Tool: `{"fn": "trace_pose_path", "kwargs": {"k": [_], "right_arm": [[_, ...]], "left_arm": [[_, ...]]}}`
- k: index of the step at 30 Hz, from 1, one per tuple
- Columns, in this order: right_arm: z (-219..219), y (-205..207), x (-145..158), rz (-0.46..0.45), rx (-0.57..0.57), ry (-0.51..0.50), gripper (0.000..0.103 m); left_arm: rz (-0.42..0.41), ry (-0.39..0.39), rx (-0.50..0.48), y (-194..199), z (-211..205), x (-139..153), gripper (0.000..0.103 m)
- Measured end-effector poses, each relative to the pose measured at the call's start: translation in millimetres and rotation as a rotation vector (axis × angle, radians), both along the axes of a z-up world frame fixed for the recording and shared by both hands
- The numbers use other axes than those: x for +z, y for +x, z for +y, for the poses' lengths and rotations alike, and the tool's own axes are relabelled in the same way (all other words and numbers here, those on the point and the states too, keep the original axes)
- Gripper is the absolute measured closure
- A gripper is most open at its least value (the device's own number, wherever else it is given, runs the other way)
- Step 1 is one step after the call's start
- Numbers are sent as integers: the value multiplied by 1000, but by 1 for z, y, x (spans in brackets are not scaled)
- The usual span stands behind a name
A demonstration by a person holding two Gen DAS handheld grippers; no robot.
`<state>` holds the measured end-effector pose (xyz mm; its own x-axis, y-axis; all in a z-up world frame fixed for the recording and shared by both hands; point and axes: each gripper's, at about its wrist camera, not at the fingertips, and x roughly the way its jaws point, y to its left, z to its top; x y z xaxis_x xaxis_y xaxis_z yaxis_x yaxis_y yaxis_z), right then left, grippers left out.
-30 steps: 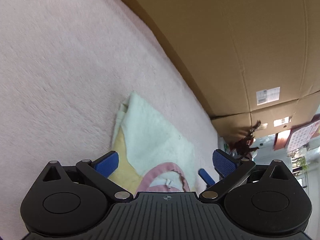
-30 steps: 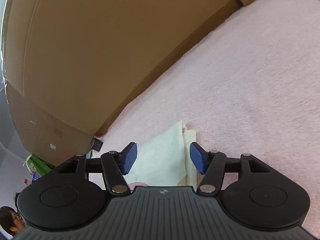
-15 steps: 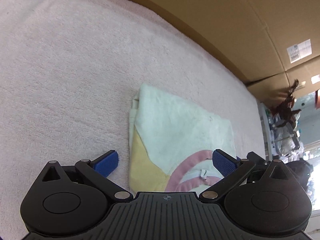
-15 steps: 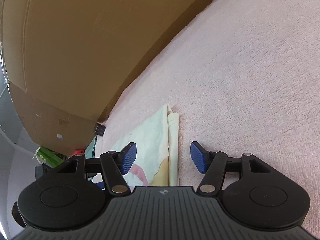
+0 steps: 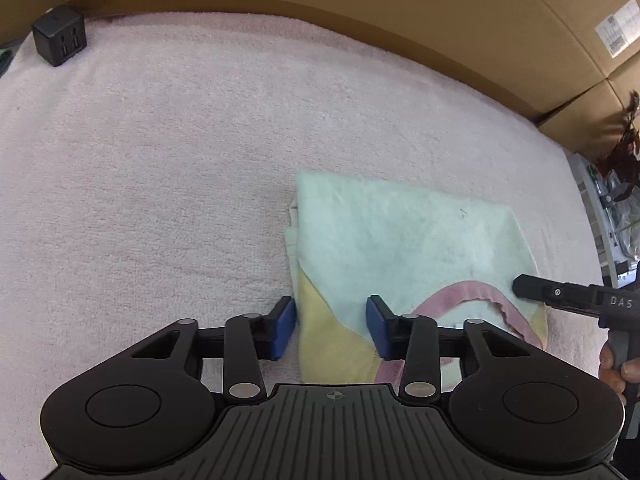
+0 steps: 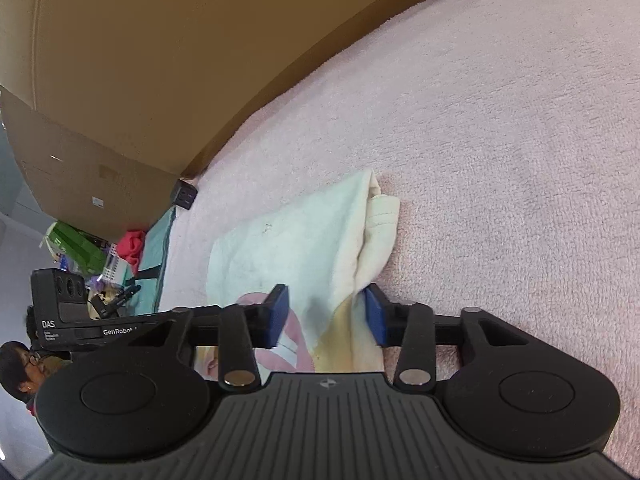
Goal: Fold clothes
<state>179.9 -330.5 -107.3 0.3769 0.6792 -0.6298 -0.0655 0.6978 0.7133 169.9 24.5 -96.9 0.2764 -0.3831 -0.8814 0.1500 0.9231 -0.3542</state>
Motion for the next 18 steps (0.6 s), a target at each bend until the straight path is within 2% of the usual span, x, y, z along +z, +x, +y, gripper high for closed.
{"fn": "trace_pose_path", "kwargs": {"k": [1,2,5,8,9,10,11,15,16,17,18], "right_arm": [[-1,0,-2,8,1,-10,86],[-3,-2,-1,8,7,-18,87],[2,-5,2,-7,25,-55,89],[10,-5,2,-26,35,-100,89],[11,-5,3,-31,36,-112,89],[10,-6,4,-32,28,-119,87],[9,-7,4,-31,25,-121,86],[17,-8,3,-41,26,-121,76],[18,-7,2,-41,24,-112,72],[19,-6,2,-42,28,-110,72],[23,-5,3,-50,35,-122,75]], "left_arm": [[10,-6,5,3,2,-1,73],[16,-13,5,4,4,-2,78],[17,-19,6,5,7,-4,83],[7,-11,5,5,5,-4,84],[7,-11,6,5,5,-4,84],[13,-22,10,6,4,-5,79],[19,-32,13,7,4,-5,63],[15,-37,7,7,0,-5,60],[9,-33,5,7,-2,-5,66],[2,-26,1,6,-4,-5,87],[-6,-15,-7,5,-7,-5,89]]}}
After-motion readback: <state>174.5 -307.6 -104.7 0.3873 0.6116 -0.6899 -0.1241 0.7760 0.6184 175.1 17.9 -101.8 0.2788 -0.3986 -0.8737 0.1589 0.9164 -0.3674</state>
